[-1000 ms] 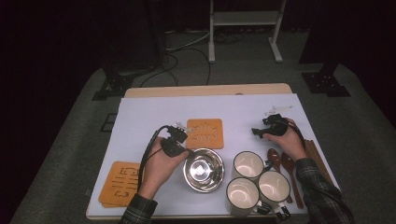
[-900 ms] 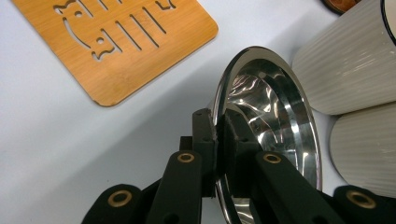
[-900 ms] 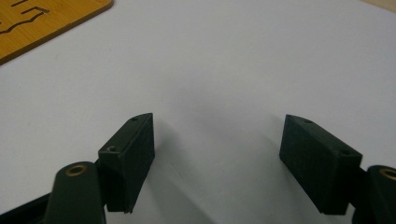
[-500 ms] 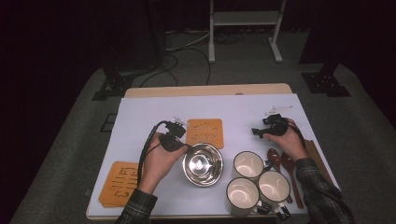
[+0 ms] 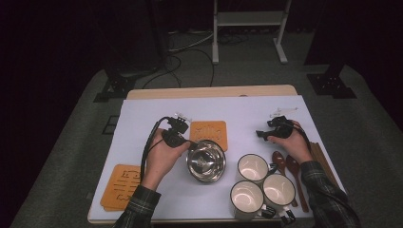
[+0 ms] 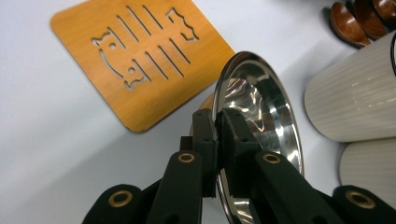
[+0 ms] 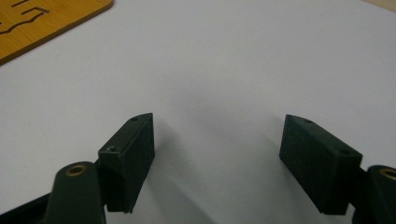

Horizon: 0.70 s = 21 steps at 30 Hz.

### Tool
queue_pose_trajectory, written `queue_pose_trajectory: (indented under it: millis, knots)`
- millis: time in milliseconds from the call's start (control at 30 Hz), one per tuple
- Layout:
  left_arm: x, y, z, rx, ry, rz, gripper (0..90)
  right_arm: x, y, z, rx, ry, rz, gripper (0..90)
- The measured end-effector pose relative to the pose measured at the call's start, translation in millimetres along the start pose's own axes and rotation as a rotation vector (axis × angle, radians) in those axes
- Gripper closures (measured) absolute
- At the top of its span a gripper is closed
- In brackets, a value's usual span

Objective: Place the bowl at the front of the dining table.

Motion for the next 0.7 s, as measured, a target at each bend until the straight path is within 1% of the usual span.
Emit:
queue_pose_trajectory:
  millis: [267, 333, 433, 633, 700]
  knots:
    - [4.3, -11.6, -0.2, -0.009, -0.008, 0.009, 85.1, 0.0, 0.0, 0.0, 0.000, 0.000, -0.001, 24.8]
    - [6.1, -12.0, -0.9, -0.004, -0.013, 0.007, 85.3, 0.1, 0.0, 0.0, 0.000, 0.000, -0.001, 24.8]
    - [8.6, -9.0, -4.3, 0.021, -0.023, 0.000, 85.4, 0.0, 0.0, 0.0, 0.000, 0.000, -0.001, 24.8]
    - [10.3, -11.9, -6.3, 0.010, -0.030, 0.016, 85.6, 0.0, 0.0, 0.0, 0.000, -0.001, -0.001, 24.8]
    - [11.1, -13.7, -6.0, 0.008, -0.031, 0.014, 85.6, 0.0, 0.0, 0.0, 0.000, -0.001, -0.002, 24.8]
Point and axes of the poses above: each handheld gripper's, and its own axes: z roughly backward along the jaws, y roughly out of its underside, x roughly to its left, the point moved 10 cm from there along -z, roughly forward along the jaws, and after that the axes turned 8 degrees about -x, right-handed, at the moved point
